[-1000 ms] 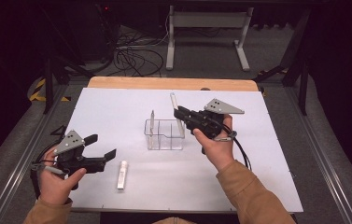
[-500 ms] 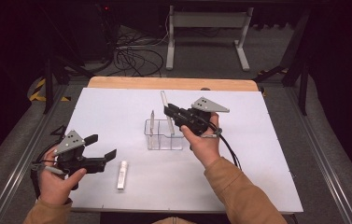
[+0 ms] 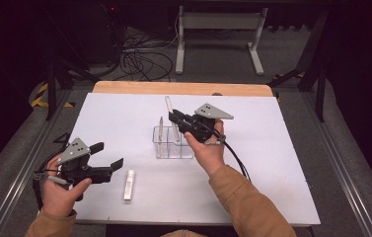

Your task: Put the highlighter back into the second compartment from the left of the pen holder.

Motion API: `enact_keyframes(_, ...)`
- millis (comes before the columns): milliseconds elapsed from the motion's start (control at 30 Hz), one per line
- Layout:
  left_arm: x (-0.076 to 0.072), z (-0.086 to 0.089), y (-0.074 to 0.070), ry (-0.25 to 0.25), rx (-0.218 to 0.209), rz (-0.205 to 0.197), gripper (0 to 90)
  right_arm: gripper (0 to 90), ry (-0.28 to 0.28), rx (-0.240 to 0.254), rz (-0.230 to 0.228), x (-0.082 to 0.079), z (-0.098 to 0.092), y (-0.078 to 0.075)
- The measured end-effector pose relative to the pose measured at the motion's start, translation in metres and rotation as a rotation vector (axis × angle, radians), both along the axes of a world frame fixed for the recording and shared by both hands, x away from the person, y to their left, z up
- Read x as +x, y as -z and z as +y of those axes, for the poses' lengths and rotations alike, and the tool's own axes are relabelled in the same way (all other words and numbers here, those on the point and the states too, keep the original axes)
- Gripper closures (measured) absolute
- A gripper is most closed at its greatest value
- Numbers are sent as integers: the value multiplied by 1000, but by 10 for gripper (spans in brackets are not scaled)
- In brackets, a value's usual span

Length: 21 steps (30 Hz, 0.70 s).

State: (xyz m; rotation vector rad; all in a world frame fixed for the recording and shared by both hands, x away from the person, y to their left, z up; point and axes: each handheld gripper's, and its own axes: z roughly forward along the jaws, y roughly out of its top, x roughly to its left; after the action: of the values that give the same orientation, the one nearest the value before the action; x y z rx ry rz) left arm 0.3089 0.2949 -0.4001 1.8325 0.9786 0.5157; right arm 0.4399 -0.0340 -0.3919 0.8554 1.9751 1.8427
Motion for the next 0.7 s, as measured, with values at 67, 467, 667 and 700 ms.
enact_keyframes(67,0,0,0,0,-2,1,121,791,4,-5,2,1,2,1)
enact_keyframes(467,0,1,0,-3,-2,-2,121,592,62,-69,-21,2,-7,0)
enact_keyframes(667,0,1,0,-7,0,-1,120,514,74,-74,-61,-9,-23,-9)
enact_keyframes(700,-1,1,0,-9,-1,0,119,506,75,-76,-69,-10,-26,-10)
